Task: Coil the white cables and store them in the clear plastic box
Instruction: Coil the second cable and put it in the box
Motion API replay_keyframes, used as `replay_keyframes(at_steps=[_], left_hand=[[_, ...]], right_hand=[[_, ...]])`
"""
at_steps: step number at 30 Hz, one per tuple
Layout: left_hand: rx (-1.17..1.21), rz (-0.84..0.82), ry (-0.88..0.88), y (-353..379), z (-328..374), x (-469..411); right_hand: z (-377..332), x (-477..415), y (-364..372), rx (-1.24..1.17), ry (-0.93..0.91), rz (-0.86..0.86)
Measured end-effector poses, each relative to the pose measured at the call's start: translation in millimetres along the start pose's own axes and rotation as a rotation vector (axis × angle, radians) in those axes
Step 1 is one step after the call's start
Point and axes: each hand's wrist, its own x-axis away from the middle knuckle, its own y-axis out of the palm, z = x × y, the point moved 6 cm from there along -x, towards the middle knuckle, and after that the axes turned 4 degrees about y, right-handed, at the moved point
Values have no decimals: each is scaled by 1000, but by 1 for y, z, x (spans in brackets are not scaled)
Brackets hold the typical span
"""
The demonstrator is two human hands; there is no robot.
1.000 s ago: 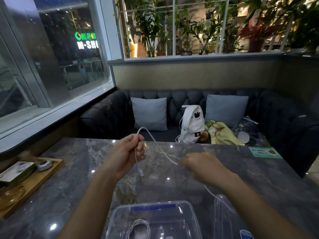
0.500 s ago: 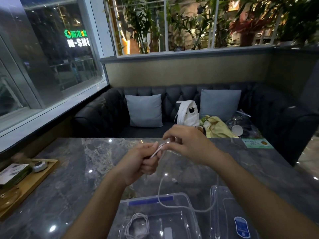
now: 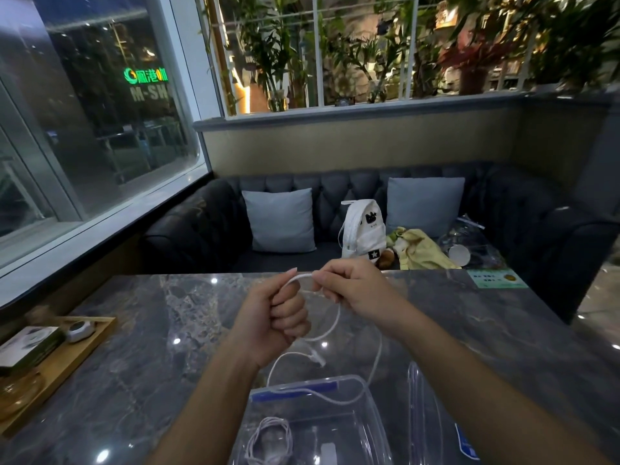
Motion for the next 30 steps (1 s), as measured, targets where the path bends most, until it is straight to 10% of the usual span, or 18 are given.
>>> replay_keyframes(at_steps=[6, 18, 22, 26, 30], left_hand=[[-314, -8, -201, -3, 0, 12], [269, -186, 40, -11, 39, 37], [524, -243, 117, -24, 53, 44], [450, -63, 213, -37, 55, 44], [244, 143, 288, -42, 56, 45]], right_hand=[[7, 3, 1, 196, 15, -105], [65, 15, -33, -360, 271, 62], [61, 16, -54, -536, 85, 214], [34, 23, -54, 357, -219, 455], [41, 21, -13, 1190, -116, 156]])
